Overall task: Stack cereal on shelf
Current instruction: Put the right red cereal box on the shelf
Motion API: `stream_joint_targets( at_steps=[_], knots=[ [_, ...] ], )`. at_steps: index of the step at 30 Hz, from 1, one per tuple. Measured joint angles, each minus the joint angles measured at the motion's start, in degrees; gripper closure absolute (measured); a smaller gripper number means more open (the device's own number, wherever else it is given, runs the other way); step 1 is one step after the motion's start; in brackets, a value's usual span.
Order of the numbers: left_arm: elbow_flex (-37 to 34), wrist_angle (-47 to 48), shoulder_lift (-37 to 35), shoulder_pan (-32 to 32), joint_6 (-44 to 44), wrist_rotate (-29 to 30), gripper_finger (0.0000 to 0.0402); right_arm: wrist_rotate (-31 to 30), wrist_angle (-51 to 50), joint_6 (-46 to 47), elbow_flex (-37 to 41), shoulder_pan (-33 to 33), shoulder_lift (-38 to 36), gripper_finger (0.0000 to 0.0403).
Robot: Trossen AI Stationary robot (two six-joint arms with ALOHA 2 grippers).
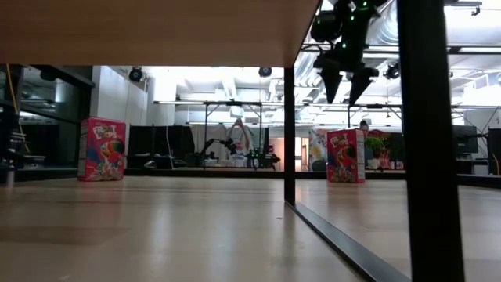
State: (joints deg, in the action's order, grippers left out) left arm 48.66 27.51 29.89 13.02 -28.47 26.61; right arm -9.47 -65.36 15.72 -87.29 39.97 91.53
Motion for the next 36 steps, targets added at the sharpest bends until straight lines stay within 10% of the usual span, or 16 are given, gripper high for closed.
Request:
stream_joint_targets(
  at_steps=[18, 36],
  knots=[
    [0.04, -3.68, 2.58, 0.0, -0.46, 7.76, 0.0401, 6.77, 14.11, -5.62, 18.49, 1.02, -0.47, 0.003],
    [0.04, -3.44, 2.78, 0.0, -1.42, 9.07, 0.0401, 3.92, 17.16, -4.19, 19.17, 0.28, 1.66, 0.0042]
  ],
)
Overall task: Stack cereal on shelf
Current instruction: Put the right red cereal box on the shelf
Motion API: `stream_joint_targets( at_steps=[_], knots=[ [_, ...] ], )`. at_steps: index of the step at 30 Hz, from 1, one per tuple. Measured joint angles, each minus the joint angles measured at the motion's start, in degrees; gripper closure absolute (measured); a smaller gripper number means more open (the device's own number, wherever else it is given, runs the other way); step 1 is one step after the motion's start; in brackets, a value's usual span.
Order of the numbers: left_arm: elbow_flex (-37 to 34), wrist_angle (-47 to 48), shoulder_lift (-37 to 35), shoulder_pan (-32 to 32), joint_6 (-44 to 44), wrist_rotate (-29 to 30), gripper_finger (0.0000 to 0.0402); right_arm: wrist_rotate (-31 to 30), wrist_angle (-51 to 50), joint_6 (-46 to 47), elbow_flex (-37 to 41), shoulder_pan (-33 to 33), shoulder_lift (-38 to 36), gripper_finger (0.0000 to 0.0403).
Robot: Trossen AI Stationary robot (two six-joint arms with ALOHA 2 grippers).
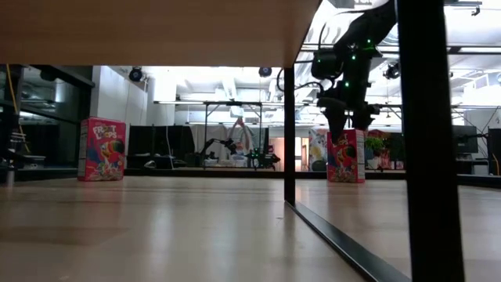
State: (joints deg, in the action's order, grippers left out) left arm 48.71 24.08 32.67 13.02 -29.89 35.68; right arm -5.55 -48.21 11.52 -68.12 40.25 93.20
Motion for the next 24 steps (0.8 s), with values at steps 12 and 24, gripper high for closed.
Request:
stream_joint_targets(
  at_steps=[12, 24],
  knots=[
    [0.0, 0.44, -0.02, 0.0, 0.09, 1.03, 0.0401, -0.46, -0.04, -0.03, 0.02, 0.24, 0.31, 0.0201],
    [0.0, 0.48, -0.02, 0.0, 0.02, 1.05, 0.0401, 14.94, 0.85, 3.83, -6.52, -4.45, -14.31, 0.0283]
  ],
)
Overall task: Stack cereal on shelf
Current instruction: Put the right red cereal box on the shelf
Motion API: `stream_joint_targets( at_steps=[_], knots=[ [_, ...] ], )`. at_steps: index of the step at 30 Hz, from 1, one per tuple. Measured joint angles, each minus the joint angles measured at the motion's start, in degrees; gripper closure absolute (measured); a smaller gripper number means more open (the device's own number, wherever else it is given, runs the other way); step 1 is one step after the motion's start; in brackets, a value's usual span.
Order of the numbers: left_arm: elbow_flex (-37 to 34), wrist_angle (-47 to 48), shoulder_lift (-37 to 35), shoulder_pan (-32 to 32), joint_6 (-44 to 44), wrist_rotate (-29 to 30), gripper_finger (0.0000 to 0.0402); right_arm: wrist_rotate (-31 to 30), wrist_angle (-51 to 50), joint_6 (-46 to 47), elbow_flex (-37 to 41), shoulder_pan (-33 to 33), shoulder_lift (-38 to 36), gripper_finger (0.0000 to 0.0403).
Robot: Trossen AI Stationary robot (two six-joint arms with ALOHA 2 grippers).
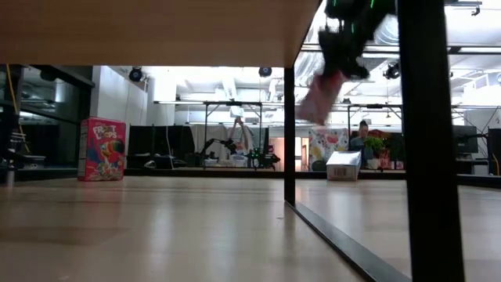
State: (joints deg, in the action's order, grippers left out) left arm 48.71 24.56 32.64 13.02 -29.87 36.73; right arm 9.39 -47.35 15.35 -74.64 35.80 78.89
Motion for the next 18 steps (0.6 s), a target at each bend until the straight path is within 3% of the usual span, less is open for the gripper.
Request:
stream_joint_targets(
  at_steps=[4, 8, 13, 18],
  knots=[
    [0.0, -0.03, 0.0, 0.0, 1.15, 0.18, 0.0401, 2.02, 5.32, 7.32, -6.32, -10.1, -3.43, 0.0274],
    [0.0, -0.07, 0.0, 0.0, 3.04, 0.2, 0.0401, -5.16, 7.53, 11.86, -14.62, -24.56, -1.62, 0.0274],
    [0.0, -0.04, -0.02, 0.02, 4.19, -0.63, 0.0401, -15.95, 8.3, 14.46, -28.29, -40.64, 8.08, 0.0274],
    [0.0, -0.02, 0.0, 0.03, 5.1, -1.97, 0.0402, -20.34, 3.82, 12.63, -46.62, -49.39, 22.81, 0.0274]
  ],
)
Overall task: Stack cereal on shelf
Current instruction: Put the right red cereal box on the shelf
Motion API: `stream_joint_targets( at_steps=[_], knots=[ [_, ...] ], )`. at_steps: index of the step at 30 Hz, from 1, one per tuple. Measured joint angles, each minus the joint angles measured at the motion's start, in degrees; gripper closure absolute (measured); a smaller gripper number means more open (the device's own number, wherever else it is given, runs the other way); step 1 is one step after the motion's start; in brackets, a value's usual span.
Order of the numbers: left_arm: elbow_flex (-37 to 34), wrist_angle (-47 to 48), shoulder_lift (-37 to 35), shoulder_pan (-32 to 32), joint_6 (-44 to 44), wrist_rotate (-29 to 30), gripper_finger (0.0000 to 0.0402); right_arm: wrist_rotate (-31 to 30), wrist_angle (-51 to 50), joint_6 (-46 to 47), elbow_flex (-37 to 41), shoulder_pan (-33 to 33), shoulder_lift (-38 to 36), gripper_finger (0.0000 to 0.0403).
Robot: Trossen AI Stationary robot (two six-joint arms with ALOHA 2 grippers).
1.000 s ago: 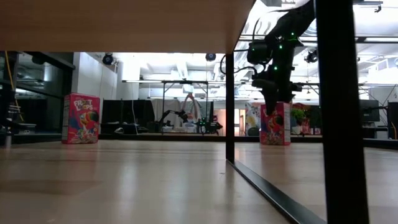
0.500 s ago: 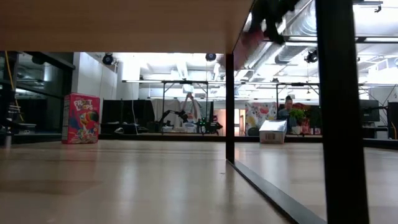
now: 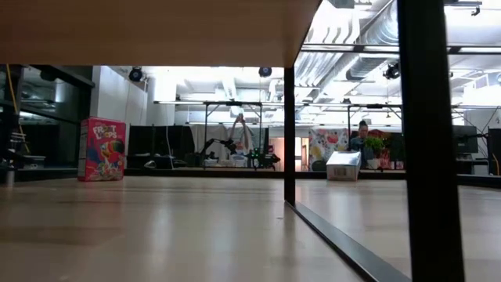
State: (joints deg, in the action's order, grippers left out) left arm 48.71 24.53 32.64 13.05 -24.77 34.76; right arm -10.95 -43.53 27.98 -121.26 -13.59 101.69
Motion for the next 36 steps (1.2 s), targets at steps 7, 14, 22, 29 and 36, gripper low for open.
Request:
stream_joint_targets(
  at_steps=[7, 14, 22, 29, 36],
  knots=[
    [0.0, 0.0, -0.02, -0.01, -0.03, 0.0, 0.0401, 2.92, 1.95, -0.1, -7.28, -3.03, 10.14, 0.0274],
    [0.01, 0.0, -0.02, -0.01, -0.03, 0.07, 0.0401, 8.48, 6.22, 2.56, -1.98, -3.65, 10.29, 0.0274],
    [0.02, 0.0, -0.02, -0.01, -0.51, -2.05, 0.0401, 7.81, 6.06, -1.75, -1.98, -5.23, 10.31, 0.0274],
    [0.02, -0.49, 0.33, 0.01, -1.65, -4.22, 0.0402, 7.93, 4.74, -7.81, -2.0, -5.62, 11.64, 0.0274],
    [0.02, -4.43, 0.35, -0.01, -0.1, -15.84, 0.0401, 7.97, 4.47, -11.46, -2.0, -5.87, 11.69, 0.0274]
  ],
)
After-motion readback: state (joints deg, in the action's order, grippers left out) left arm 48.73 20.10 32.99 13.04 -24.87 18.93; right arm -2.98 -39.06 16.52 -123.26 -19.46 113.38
